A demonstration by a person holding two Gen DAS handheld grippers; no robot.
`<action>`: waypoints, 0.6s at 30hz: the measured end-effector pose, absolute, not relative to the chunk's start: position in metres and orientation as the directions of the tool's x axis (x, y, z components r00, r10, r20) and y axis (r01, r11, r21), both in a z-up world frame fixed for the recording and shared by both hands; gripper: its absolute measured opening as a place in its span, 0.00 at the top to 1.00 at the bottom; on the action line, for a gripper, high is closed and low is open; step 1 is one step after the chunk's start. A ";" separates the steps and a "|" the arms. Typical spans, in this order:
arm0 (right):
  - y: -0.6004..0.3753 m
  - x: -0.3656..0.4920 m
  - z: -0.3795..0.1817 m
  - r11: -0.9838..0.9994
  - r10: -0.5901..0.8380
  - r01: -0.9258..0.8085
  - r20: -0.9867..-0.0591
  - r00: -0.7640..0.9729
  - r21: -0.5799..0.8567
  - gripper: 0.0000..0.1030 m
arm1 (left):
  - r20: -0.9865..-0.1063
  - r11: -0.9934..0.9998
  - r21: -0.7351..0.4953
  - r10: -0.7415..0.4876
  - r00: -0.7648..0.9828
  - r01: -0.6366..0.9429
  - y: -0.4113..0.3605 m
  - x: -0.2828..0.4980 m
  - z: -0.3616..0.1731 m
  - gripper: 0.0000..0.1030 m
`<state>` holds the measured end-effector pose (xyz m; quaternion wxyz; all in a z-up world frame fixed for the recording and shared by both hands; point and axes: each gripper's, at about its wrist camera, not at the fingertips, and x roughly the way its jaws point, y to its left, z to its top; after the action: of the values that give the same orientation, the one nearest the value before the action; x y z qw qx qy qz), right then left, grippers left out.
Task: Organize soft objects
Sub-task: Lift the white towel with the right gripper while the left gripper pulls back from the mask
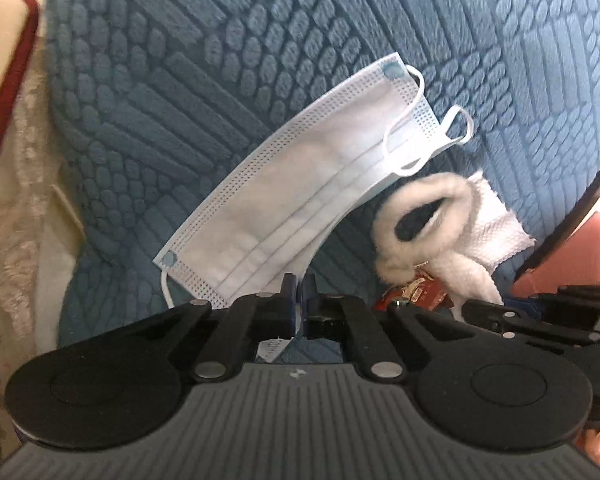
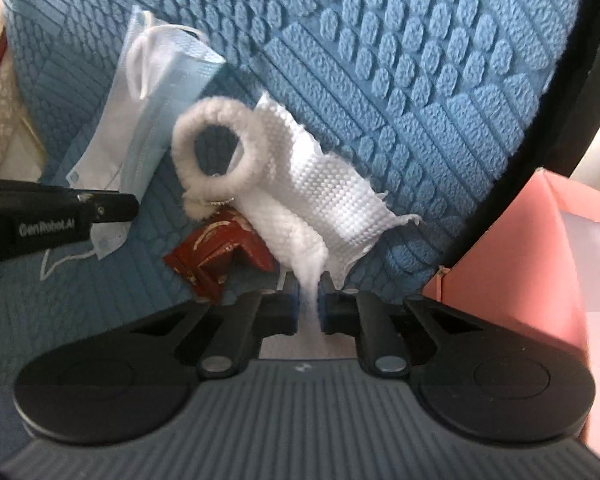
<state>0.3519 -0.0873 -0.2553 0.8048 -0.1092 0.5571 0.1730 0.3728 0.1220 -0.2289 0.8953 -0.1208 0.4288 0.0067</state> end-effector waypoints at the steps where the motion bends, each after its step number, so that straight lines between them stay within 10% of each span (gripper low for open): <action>1: -0.087 0.351 -0.252 0.916 0.155 -0.401 -0.932 0.326 0.012 0.88 | -0.767 0.969 -0.215 -0.092 0.634 -0.119 0.124 0.370 -0.225 0.97; 18: -0.094 0.307 -0.186 0.920 0.230 -0.386 -0.895 0.381 0.072 0.89 | -0.735 0.924 -0.338 -0.140 0.664 -0.179 0.124 0.289 -0.182 0.97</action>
<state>0.3074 -0.0944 -0.1858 0.8277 -0.0742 0.5243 0.1861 0.2885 0.1243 -0.1820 0.8911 -0.1947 0.4099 0.0111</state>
